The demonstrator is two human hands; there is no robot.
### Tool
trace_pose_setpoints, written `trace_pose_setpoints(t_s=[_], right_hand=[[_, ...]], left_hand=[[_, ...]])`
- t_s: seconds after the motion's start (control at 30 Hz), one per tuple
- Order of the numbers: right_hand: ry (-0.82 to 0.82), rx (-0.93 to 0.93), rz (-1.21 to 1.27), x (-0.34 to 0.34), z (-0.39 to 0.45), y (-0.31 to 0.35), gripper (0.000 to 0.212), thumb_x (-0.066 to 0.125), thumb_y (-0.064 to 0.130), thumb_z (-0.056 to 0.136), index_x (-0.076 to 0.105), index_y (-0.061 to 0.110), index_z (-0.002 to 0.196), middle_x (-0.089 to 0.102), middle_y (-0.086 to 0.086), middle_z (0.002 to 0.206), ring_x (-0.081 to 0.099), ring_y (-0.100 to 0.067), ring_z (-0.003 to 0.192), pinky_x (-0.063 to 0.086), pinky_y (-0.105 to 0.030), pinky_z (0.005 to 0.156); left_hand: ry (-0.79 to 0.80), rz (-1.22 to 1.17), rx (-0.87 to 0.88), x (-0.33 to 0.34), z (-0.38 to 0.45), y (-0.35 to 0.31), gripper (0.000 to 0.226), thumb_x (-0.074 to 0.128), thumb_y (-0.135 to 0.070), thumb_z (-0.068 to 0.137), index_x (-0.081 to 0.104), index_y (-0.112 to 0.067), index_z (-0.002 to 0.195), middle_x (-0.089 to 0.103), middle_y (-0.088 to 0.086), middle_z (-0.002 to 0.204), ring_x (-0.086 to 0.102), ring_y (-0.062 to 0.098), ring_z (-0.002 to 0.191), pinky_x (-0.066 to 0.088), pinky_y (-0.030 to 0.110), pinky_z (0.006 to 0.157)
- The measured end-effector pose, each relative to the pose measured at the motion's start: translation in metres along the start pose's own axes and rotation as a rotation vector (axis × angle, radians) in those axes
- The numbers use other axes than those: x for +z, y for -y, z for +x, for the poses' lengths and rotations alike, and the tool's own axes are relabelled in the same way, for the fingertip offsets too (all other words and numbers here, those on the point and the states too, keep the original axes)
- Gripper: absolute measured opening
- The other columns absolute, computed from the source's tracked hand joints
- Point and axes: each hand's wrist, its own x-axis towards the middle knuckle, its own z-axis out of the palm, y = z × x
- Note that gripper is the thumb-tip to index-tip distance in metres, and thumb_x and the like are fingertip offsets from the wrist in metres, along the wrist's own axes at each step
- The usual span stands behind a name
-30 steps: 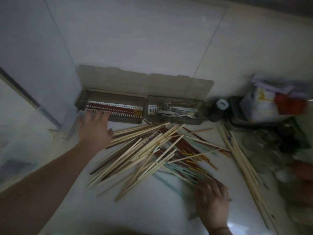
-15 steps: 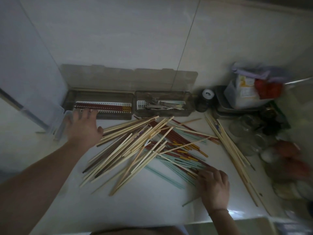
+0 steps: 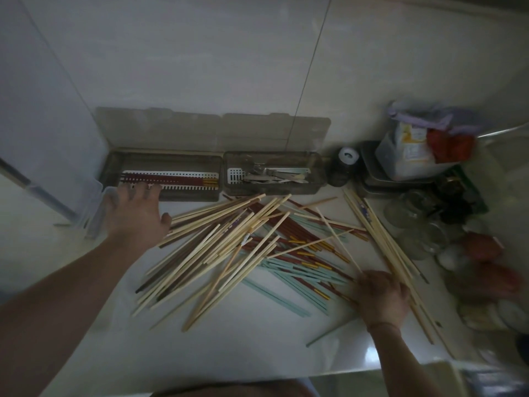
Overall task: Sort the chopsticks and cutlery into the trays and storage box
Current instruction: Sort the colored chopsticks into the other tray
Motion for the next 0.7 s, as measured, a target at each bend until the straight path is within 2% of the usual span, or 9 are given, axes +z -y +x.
trace_pose_setpoints(t_s=[0.1, 0.2, 0.3, 0.4, 0.47, 0.6, 0.7], right_hand=[[-0.089, -0.068, 0.068, -0.010, -0.011, 0.007, 0.029, 0.051, 0.038, 0.081, 0.068, 0.025, 0.100, 0.063, -0.003, 0.108, 0.047, -0.032, 0.103, 0.035, -0.039, 0.086], [-0.225, -0.258, 0.162, -0.020, -0.029, 0.017, 0.033, 0.047, 0.037, 0.081, 0.071, 0.015, 0.088, 0.067, -0.008, 0.097, 0.051, -0.032, 0.096, 0.032, -0.033, 0.085], [-0.274, -0.477, 0.197, -0.018, -0.047, 0.024, 0.025, 0.054, 0.033, 0.088, 0.072, 0.016, 0.080, 0.067, -0.005, 0.092, 0.057, -0.034, 0.087, 0.039, -0.036, 0.081], [-0.201, -0.636, 0.134, -0.011, -0.062, 0.032, 0.014, 0.061, 0.028, 0.084, 0.071, 0.021, 0.078, 0.065, -0.002, 0.094, 0.057, -0.034, 0.084, 0.044, -0.040, 0.076], [-0.147, -0.608, 0.104, -0.009, -0.067, 0.038, 0.019, 0.057, 0.033, 0.085, 0.073, 0.023, 0.079, 0.065, 0.000, 0.094, 0.056, -0.034, 0.083, 0.044, -0.040, 0.074], [-0.099, -0.451, 0.052, -0.011, -0.069, 0.045, 0.031, 0.049, 0.045, 0.082, 0.074, 0.027, 0.084, 0.065, 0.001, 0.095, 0.054, -0.034, 0.090, 0.040, -0.039, 0.076], [-0.029, -0.399, -0.006, -0.015, -0.068, 0.052, 0.033, 0.047, 0.048, 0.078, 0.072, 0.027, 0.081, 0.064, 0.000, 0.095, 0.052, -0.033, 0.092, 0.041, -0.039, 0.076]], left_hand=[[0.006, 0.045, 0.003, -0.007, 0.001, -0.003, 0.061, 0.064, -0.045, 0.079, 0.050, -0.015, 0.131, 0.047, 0.015, 0.134, 0.035, 0.040, 0.127, 0.028, 0.057, 0.105], [-0.043, 0.015, 0.069, -0.012, -0.002, -0.013, 0.064, 0.064, -0.044, 0.079, 0.047, -0.017, 0.134, 0.039, 0.015, 0.142, 0.029, 0.040, 0.132, 0.023, 0.061, 0.108], [-0.184, -0.189, 0.254, -0.013, -0.016, -0.038, 0.061, 0.059, -0.041, 0.078, 0.049, -0.015, 0.132, 0.039, 0.015, 0.141, 0.031, 0.040, 0.130, 0.022, 0.063, 0.109], [-0.228, -0.300, 0.491, -0.011, -0.042, -0.072, 0.054, 0.054, -0.040, 0.082, 0.051, -0.019, 0.132, 0.041, 0.010, 0.140, 0.035, 0.036, 0.128, 0.026, 0.061, 0.109], [-0.219, -0.340, 0.678, -0.001, -0.063, -0.092, 0.049, 0.058, -0.035, 0.084, 0.052, -0.024, 0.131, 0.043, 0.007, 0.138, 0.039, 0.033, 0.126, 0.029, 0.062, 0.108], [-0.078, -0.241, 0.992, 0.016, -0.099, -0.114, 0.043, 0.053, -0.038, 0.089, 0.049, -0.035, 0.132, 0.043, -0.001, 0.143, 0.038, 0.025, 0.131, 0.017, 0.056, 0.114], [-0.028, -0.190, 1.031, 0.021, -0.114, -0.125, 0.040, 0.050, -0.041, 0.093, 0.050, -0.035, 0.132, 0.046, -0.004, 0.143, 0.040, 0.024, 0.131, 0.015, 0.055, 0.113]])
